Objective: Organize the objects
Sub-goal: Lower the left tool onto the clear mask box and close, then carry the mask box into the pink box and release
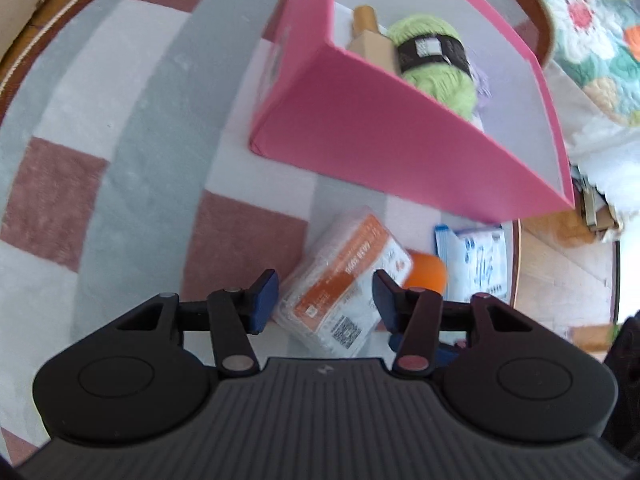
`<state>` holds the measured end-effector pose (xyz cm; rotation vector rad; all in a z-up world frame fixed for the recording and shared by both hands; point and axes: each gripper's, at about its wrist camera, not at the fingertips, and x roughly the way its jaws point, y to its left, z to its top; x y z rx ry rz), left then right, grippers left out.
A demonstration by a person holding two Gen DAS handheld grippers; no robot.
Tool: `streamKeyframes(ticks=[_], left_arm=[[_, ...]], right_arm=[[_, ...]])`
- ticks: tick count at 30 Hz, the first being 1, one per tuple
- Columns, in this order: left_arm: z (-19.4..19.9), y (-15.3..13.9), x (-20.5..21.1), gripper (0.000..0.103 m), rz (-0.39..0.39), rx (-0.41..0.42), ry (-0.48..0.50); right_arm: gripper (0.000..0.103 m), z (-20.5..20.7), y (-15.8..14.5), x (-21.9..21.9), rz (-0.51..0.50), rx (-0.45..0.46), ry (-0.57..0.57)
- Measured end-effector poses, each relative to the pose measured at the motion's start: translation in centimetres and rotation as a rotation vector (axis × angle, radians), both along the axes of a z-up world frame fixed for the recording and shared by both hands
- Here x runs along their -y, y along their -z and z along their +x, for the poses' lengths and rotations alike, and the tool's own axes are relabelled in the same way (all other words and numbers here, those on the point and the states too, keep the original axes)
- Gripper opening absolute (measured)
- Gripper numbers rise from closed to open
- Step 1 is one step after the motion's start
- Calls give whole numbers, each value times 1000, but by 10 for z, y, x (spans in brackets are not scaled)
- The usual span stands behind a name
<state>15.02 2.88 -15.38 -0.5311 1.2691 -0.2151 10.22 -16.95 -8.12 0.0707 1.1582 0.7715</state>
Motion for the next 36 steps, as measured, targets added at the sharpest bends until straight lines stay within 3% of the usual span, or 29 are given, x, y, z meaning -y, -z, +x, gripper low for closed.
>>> streamKeyframes(ticks=[2, 5, 9, 11, 14, 18, 21, 25, 32, 36], left_arm=[[-5, 3, 4, 32, -41, -31, 19], [-15, 8, 6, 32, -109, -79, 0], [-17, 2, 6, 32, -79, -25, -16], [-15, -1, 4, 32, -26, 18, -55], [-8, -2, 12, 34, 50, 65, -16], [-8, 6, 21, 30, -46, 25, -13], [-13, 4, 26, 29, -46, 11, 1], [-30, 4, 22, 29, -111, -36, -13], [-37, 5, 35, 34, -42, 49, -54], [-40, 4, 39, 36, -34, 69, -52]], right_arm=[[54, 1, 3, -1, -7, -2, -6], [63, 0, 6, -3, -36, 1, -7], [64, -2, 5, -2, -48, 28, -14], [65, -2, 5, -3, -51, 42, -18], [68, -4, 7, -6, -69, 75, -18], [73, 4, 15, -9, -57, 61, 22], [78, -1, 16, -16, -102, 99, 6], [78, -9, 16, -19, -172, 135, -16], [72, -21, 20, -34, -324, 215, -73], [69, -22, 19, -29, -325, 201, -78]])
